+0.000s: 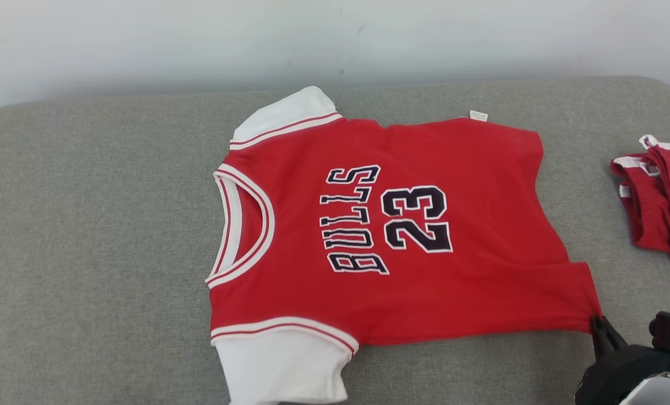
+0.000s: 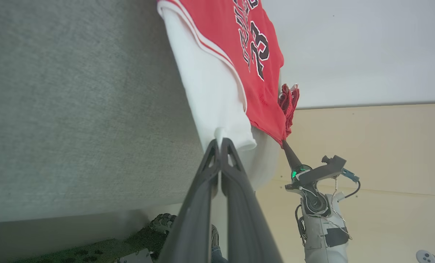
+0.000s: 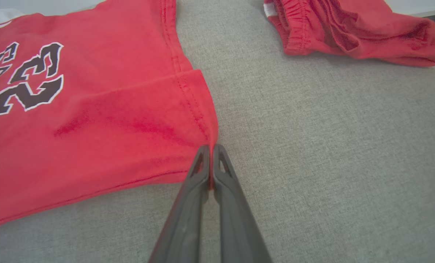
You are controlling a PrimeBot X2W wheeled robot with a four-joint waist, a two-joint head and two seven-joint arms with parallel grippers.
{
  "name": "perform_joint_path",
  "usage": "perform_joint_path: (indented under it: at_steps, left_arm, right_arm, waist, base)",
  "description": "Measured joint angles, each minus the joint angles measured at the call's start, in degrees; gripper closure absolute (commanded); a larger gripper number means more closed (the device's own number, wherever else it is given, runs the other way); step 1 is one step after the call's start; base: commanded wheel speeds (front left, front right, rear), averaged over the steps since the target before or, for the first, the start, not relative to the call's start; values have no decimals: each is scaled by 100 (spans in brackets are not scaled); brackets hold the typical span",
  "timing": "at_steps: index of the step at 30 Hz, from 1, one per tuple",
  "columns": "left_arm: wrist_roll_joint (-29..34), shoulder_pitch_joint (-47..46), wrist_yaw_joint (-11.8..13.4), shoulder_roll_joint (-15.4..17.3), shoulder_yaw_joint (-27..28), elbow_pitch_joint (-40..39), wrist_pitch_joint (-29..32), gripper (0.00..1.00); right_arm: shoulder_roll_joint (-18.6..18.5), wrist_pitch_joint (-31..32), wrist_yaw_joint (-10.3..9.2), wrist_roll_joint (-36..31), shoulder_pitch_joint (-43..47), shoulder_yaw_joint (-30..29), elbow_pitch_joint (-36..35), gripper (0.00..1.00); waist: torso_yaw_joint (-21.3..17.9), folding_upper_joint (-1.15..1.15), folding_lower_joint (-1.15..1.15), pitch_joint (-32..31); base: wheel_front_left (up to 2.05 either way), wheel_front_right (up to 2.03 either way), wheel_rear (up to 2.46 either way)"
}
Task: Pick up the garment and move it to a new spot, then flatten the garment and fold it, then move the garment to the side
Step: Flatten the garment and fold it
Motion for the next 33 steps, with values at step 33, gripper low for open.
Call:
perform_joint_path:
  at_steps: [33]
  left_arm:
    - [2326, -1412, -259, -910, -180, 848, -1518, 100]
  right_arm:
    - [23, -304, 0, 528, 202, 120, -322, 100]
  waist:
    - [-62, 1, 1, 149]
  base:
    - [0, 0, 0]
